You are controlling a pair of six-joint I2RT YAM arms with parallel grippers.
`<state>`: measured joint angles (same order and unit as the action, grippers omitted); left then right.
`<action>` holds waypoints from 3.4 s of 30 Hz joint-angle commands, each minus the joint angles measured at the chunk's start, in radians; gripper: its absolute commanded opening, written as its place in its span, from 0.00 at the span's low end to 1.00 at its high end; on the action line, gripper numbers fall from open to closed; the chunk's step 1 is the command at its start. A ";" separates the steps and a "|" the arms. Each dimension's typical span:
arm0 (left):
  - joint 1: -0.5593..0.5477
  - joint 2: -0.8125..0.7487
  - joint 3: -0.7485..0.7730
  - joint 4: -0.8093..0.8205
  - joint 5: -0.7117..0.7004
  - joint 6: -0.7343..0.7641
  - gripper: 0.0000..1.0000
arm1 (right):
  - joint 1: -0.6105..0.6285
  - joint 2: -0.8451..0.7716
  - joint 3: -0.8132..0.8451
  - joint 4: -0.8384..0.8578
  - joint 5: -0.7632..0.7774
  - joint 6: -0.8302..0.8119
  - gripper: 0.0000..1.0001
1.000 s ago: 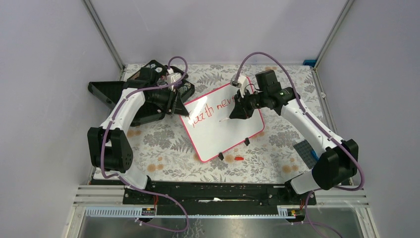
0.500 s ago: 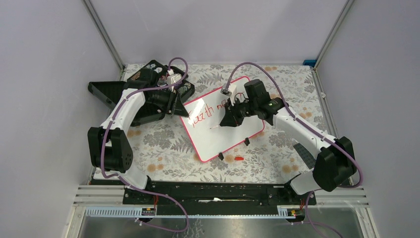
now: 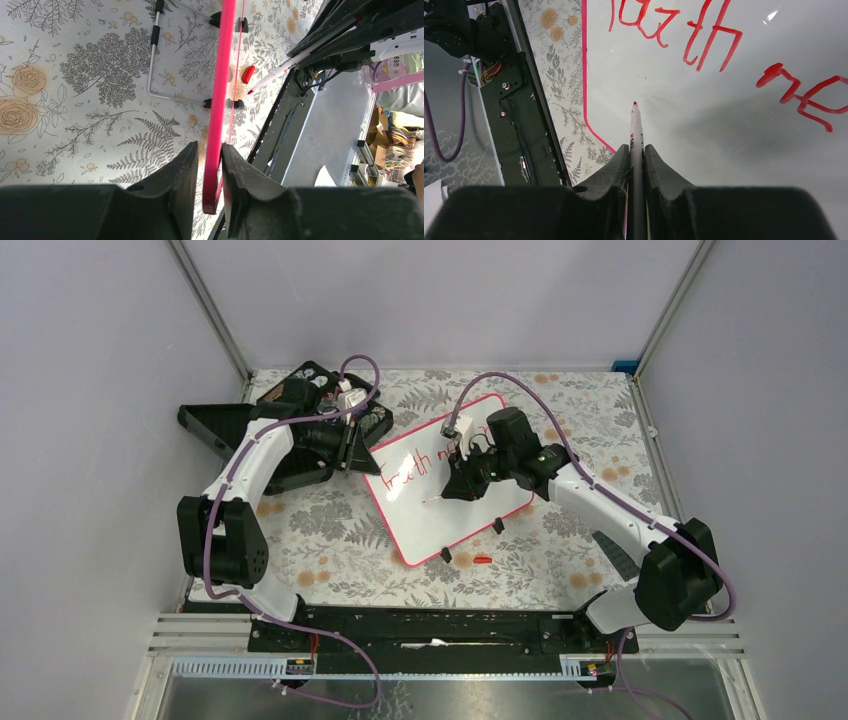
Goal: Write a sentence on the whiteboard
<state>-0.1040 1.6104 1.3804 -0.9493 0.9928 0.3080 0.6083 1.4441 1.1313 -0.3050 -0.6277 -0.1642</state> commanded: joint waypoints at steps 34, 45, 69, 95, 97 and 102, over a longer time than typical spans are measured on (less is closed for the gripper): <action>-0.013 0.011 0.011 0.013 0.000 0.030 0.00 | 0.023 -0.036 0.008 -0.013 0.110 -0.032 0.00; -0.013 0.010 0.013 0.012 -0.002 0.031 0.00 | 0.024 -0.013 0.020 -0.002 0.168 -0.026 0.00; -0.013 0.017 0.014 0.012 -0.009 0.034 0.00 | 0.046 0.027 0.038 -0.006 0.128 -0.039 0.00; -0.013 0.012 0.013 0.012 -0.011 0.036 0.00 | 0.098 -0.016 -0.109 -0.023 0.141 -0.045 0.00; -0.013 0.012 0.012 0.013 -0.012 0.036 0.00 | 0.115 -0.008 -0.108 -0.020 0.141 -0.040 0.00; -0.013 0.011 0.011 0.013 -0.012 0.036 0.00 | 0.128 -0.005 -0.074 -0.017 0.114 -0.025 0.00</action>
<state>-0.1101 1.6135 1.3808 -0.9714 1.0424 0.3069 0.7227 1.4483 1.0214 -0.3389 -0.5056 -0.1944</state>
